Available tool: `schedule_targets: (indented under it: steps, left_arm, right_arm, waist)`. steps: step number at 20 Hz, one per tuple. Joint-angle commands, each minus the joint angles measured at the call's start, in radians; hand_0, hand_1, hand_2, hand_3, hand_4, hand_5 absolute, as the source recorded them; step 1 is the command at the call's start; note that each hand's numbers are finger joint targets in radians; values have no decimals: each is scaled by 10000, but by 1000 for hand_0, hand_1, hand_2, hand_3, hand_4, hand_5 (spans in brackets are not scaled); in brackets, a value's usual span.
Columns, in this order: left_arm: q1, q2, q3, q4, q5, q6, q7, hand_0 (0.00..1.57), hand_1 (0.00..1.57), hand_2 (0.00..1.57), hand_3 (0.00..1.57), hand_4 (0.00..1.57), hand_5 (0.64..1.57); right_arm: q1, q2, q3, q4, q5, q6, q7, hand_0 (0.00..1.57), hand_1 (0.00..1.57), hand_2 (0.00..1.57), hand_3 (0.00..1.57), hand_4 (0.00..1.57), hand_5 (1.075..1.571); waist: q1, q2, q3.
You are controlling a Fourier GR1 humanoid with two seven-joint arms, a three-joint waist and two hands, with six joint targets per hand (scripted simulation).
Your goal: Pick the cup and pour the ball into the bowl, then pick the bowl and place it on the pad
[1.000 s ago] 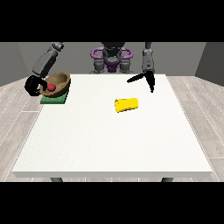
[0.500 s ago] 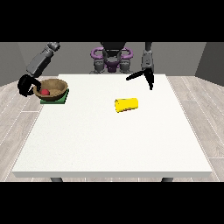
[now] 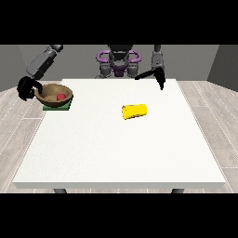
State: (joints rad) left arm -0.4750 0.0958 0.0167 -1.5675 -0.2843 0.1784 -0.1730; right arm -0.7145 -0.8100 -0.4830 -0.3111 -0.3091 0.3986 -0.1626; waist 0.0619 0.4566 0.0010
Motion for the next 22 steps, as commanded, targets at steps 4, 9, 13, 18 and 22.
schedule_targets:
  steps: [4, 9, 13, 18, 22]
  left_arm:
    - [328, -144, -213, -421, -34, -30, 113, 0, 0, 0, 0, 0, 1567]
    - [265, -104, -237, -968, -109, -5, 462, 0, 0, 0, 0, 0, 1565]
    - [41, 45, -26, -1630, -45, 8, 806, 0, 0, 0, 0, 0, 1565]
    - [745, 78, -90, -1739, 97, -209, 548, 0, 0, 0, 0, 0, 1566]
    - [417, -106, -286, -1414, -176, -49, 733, 0, 0, 0, 0, 0, 1569]
  right_arm:
    - [383, 328, 538, -84, 572, -148, -589, 1571, 1571, 1571, 1014, 694, 1567]
    - [527, -473, 581, 228, 954, -1355, -324, 1571, 1571, 1486, 1146, 0, 1554]
    - [88, -1012, 642, 124, 1105, -1189, -394, 181, 181, 475, 428, 0, 1489]
    - [-37, -1195, 545, 252, 1025, -1170, 27, 0, 0, 375, 209, 0, 1481]
    - [-359, -1162, 769, 59, 1192, -1083, 391, 0, 0, 325, 238, 0, 1495]
  waist:
    - [-16, 35, 3]
    - [8, 319, 2]
    - [-116, 805, 9]
    - [19, 384, 3]
    - [-204, 336, 0]
